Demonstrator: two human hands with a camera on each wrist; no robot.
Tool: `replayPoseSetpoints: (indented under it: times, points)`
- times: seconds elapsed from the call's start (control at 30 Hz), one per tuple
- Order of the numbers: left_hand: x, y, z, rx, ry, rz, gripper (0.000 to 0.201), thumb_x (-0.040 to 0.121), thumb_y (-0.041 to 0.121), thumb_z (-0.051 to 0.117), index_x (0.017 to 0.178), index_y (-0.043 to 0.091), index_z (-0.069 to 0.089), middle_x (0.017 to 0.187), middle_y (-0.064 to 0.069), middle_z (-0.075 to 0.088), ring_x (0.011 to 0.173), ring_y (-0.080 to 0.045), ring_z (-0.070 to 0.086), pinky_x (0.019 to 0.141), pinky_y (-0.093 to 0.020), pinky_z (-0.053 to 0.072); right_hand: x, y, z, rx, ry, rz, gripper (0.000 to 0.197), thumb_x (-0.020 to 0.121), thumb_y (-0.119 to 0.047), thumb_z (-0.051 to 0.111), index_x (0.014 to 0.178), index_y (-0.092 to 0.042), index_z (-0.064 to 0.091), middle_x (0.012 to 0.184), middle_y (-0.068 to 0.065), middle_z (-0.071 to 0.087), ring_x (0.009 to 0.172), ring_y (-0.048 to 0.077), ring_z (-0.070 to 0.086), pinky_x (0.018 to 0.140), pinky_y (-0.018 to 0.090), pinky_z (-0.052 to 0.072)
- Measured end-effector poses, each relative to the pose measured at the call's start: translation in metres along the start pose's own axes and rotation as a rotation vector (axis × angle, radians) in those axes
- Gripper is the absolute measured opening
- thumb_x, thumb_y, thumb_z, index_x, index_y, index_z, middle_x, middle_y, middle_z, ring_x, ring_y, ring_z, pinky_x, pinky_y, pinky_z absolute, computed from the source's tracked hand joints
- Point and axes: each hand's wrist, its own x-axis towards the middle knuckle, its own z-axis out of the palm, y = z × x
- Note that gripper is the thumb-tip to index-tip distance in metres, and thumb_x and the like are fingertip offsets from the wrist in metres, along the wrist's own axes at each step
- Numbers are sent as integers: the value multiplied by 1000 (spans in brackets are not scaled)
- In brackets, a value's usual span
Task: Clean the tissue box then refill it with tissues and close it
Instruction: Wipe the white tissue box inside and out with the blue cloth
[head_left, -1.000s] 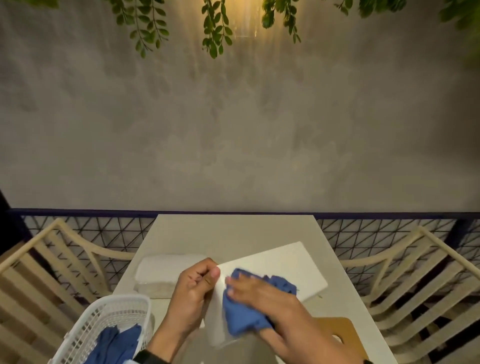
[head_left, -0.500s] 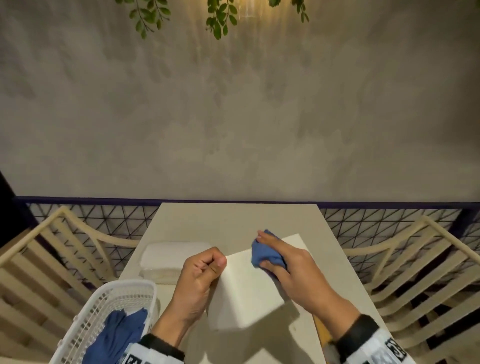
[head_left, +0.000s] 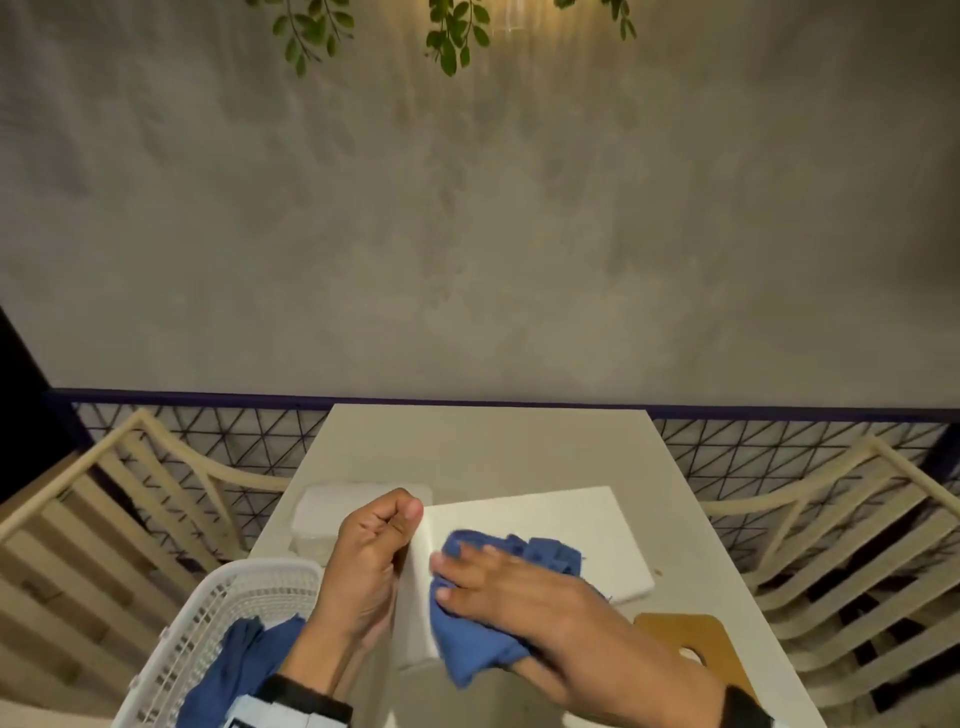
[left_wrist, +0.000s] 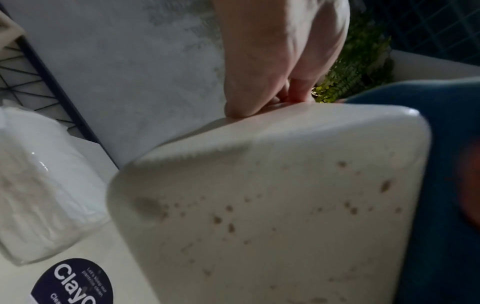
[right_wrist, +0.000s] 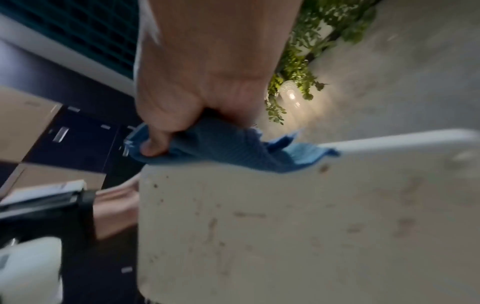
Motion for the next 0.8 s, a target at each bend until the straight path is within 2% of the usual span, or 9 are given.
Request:
replayPoseSetpoints:
  times: [0.1,0.2,0.27,0.37,0.5,0.57,0.63,0.67,0.8]
  points:
    - [-5,6,-2,-12,-52,-21,50,42,57,83,49,19,53,47,7,43,47,-5,38,46,-15,33,-15,35,-20,-33,77,154,41,93,-38,52,132,-24,50,145,-19,35,135,5,33,113,22,25]
    - [-5,0,7,28,-11,-7,40,50,49,79,48,20,52,48,8,43,49,-6,36,48,-20,29,2,38,-16,-73,281,364,45,85,-32,62,129,-27,52,135,-32,31,132,2,36,110,15,26]
    - [-3,-3,11,5,16,9,43,49,53,80,50,20,53,51,3,44,53,-9,38,52,-23,32,17,17,-1,-60,238,232,46,84,-29,59,129,-22,52,139,-19,37,132,3,33,110,10,19]
    - [-6,-3,11,-26,-10,0,51,44,59,82,52,18,54,52,1,44,54,-10,38,51,-19,35,10,13,-5,-71,105,89,48,85,-21,58,132,-19,47,143,-8,40,135,3,33,112,17,21]
    - [-11,-2,14,-27,6,5,53,41,61,82,49,18,52,48,6,42,49,-6,38,46,-16,31,3,41,-23,-81,330,452,46,89,-17,62,132,-21,49,132,-30,30,129,-5,34,111,24,27]
    - [-11,-1,15,-41,35,13,53,39,61,83,49,18,53,47,5,44,48,-7,39,46,-17,33,12,21,-12,-42,293,380,47,88,-21,62,133,-18,49,134,-25,31,127,-13,26,111,18,22]
    - [-11,3,14,-74,32,9,53,38,59,84,49,18,53,47,4,44,46,-6,40,44,-16,35,7,7,0,-46,194,177,48,87,-35,58,132,-20,48,140,-13,37,133,-7,25,111,10,15]
    - [-12,4,13,-73,21,6,53,38,59,84,49,18,53,47,4,44,46,-6,39,44,-15,34,3,11,-5,-50,166,164,47,88,-39,56,131,-24,48,141,-13,38,134,-3,29,109,7,16]
    - [-17,3,15,-41,28,8,53,38,60,83,49,18,53,46,6,42,46,-6,36,44,-16,29,-11,48,-31,-102,291,525,48,90,-19,62,134,-27,45,134,-30,29,133,8,37,101,2,19]
